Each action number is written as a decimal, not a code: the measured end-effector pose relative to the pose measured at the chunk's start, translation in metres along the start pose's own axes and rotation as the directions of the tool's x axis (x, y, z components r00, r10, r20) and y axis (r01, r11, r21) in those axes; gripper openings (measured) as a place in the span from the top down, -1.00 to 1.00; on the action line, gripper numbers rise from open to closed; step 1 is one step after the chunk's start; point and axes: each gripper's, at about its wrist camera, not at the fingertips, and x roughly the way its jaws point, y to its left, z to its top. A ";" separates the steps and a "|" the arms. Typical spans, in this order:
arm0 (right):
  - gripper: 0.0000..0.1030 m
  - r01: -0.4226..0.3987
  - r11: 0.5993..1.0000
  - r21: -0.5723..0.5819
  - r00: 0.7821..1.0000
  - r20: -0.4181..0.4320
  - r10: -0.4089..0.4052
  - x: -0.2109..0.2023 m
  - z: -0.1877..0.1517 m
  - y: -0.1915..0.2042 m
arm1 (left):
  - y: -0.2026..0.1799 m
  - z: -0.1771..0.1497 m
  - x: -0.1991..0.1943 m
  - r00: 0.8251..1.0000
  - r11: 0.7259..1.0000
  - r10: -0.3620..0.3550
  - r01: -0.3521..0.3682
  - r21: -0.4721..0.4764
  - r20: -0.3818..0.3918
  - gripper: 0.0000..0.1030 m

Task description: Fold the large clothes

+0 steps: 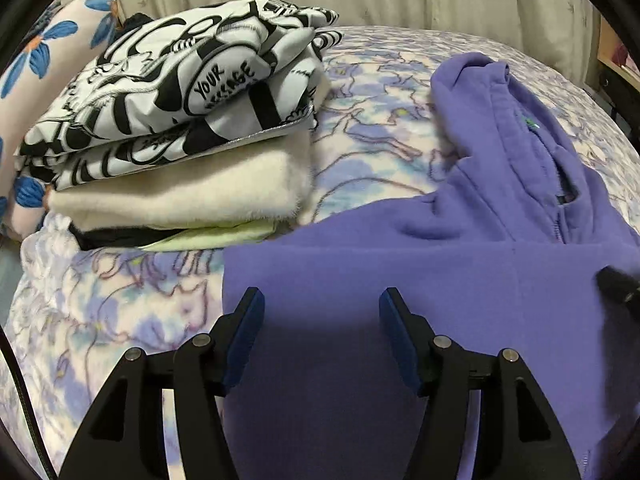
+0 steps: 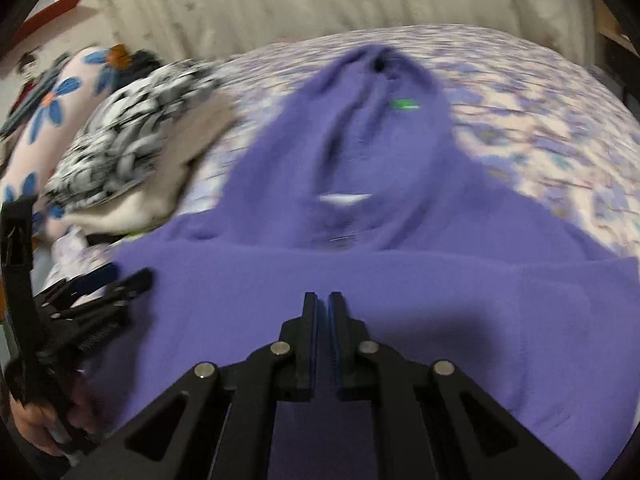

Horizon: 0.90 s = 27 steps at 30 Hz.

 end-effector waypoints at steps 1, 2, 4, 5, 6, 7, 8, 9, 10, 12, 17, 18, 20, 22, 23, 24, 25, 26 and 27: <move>0.99 0.029 0.999 0.013 0.999 0.014 -0.029 -0.004 0.000 -0.014 | 0.001 0.000 0.001 1.000 1.000 -0.003 0.003 0.005 0.004 -0.18; 1.00 0.046 0.998 0.035 0.999 0.026 -0.047 -0.009 -0.001 -0.030 | 0.002 0.000 0.002 1.000 1.000 -0.010 0.010 0.009 0.009 -0.18; 1.00 0.039 0.996 0.077 0.999 0.033 -0.042 -0.018 -0.004 -0.056 | 0.004 -0.002 0.002 1.000 1.000 -0.018 0.018 0.012 0.019 -0.18; 1.00 0.003 0.995 0.095 0.999 0.034 -0.006 -0.022 -0.007 -0.065 | 0.005 -0.002 0.003 1.000 1.000 -0.019 0.019 0.011 0.021 -0.18; 1.00 -0.002 0.995 0.098 0.999 0.034 -0.001 -0.025 -0.009 -0.068 | 0.004 -0.002 0.003 1.000 1.000 -0.017 0.017 0.010 0.022 -0.18; 1.00 0.007 0.996 0.088 0.999 0.036 -0.011 -0.029 -0.011 -0.068 | 0.003 -0.003 0.001 1.000 1.000 -0.011 0.011 0.013 0.022 -0.18; 1.00 0.033 0.997 0.072 0.999 0.041 -0.036 -0.033 -0.013 -0.065 | 0.003 -0.003 0.000 1.000 1.000 -0.003 0.003 0.017 0.022 -0.18; 1.00 0.058 0.996 0.062 0.997 0.043 -0.060 -0.037 -0.015 -0.062 | 0.002 -0.004 -0.002 1.000 1.000 0.002 -0.003 0.019 0.022 -0.18; 0.93 0.070 0.996 0.053 0.996 0.043 -0.072 -0.041 -0.017 -0.060 | 0.002 -0.006 -0.005 1.000 1.000 0.007 -0.008 0.023 0.022 -0.18; 0.93 0.064 0.996 0.058 0.997 0.044 -0.066 -0.049 -0.024 -0.057 | 0.002 -0.010 -0.012 1.000 0.999 0.016 -0.017 0.029 0.017 -0.18; 0.93 0.038 0.996 0.086 0.998 0.043 -0.042 -0.070 -0.038 -0.055 | 0.008 -0.024 -0.033 1.000 1.000 0.004 -0.004 0.017 -0.001 -0.18; 0.93 0.033 0.995 0.098 0.998 0.042 -0.037 -0.076 -0.041 -0.054 | 0.010 -0.030 -0.040 1.000 1.000 -0.001 0.001 0.013 -0.005 -0.18; 0.93 0.021 0.993 0.113 0.999 0.043 -0.026 -0.086 -0.047 -0.052 | 0.014 -0.040 -0.052 1.000 1.000 -0.005 0.005 0.006 -0.011 -0.19; 0.93 0.021 0.993 0.120 0.999 0.047 -0.027 -0.095 -0.055 -0.048 | 0.018 -0.053 -0.066 1.000 1.000 -0.019 0.019 -0.007 -0.015 -0.19; 0.93 0.020 0.992 0.122 0.999 0.048 -0.026 -0.100 -0.059 -0.046 | 0.020 -0.059 -0.073 1.000 1.000 -0.024 0.024 -0.012 -0.018 -0.19; 0.93 0.020 0.992 0.124 0.999 0.047 -0.026 -0.104 -0.062 -0.045 | 0.020 -0.064 -0.078 0.999 1.000 -0.028 0.028 -0.014 -0.021 -0.19; 0.93 0.018 0.992 0.128 0.999 0.047 -0.024 -0.110 -0.068 -0.044 | 0.021 -0.070 -0.085 0.999 0.999 -0.033 0.033 -0.016 -0.021 -0.19; 0.93 0.015 0.991 0.131 0.999 0.048 -0.022 -0.114 -0.072 -0.043 | 0.022 -0.079 -0.095 0.999 0.999 -0.037 0.037 -0.017 -0.021 -0.19; 0.93 0.013 0.991 0.135 0.999 0.049 -0.020 -0.119 -0.078 -0.042 | 0.022 -0.085 -0.101 0.999 0.999 -0.040 0.039 -0.018 -0.021 -0.19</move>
